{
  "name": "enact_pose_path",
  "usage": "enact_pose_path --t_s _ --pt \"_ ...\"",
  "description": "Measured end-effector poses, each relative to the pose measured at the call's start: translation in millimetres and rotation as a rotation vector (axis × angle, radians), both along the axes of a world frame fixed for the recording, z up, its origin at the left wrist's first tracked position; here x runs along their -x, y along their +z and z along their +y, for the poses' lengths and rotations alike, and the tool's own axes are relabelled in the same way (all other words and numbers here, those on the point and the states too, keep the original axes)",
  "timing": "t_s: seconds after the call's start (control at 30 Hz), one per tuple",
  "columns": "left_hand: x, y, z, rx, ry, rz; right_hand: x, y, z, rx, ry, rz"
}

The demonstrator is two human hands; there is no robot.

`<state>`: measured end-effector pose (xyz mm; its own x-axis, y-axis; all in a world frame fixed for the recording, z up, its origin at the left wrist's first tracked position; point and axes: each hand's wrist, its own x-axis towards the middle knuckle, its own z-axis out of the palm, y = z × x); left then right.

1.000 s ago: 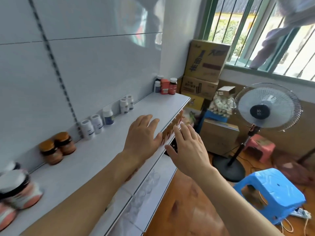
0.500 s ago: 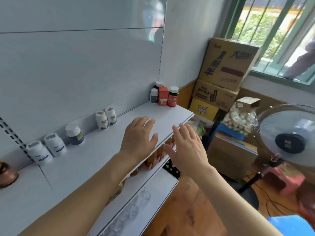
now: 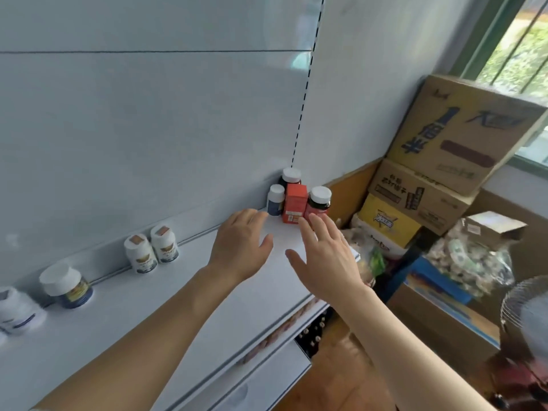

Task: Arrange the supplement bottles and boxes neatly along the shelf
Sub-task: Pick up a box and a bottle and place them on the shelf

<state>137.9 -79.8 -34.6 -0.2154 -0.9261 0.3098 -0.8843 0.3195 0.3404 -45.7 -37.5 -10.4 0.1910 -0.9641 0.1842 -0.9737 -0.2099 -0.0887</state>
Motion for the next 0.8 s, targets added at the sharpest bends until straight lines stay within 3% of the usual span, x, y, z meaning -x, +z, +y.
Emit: enact_pose_path --t_s 0.23,0.53,0.8 --pt "47 -12 -64 0.02 0.089 0.037 64 -3 -103 0.125 0.129 -0.059" --pt "123 -5 -124 0.072 0.213 -0.064 131 -6 -198 -0.182 0.395 -0.07" --pt "140 -29 -147 0.049 0.312 -0.173 146 -16 -225 -0.149 0.591 -0.191"
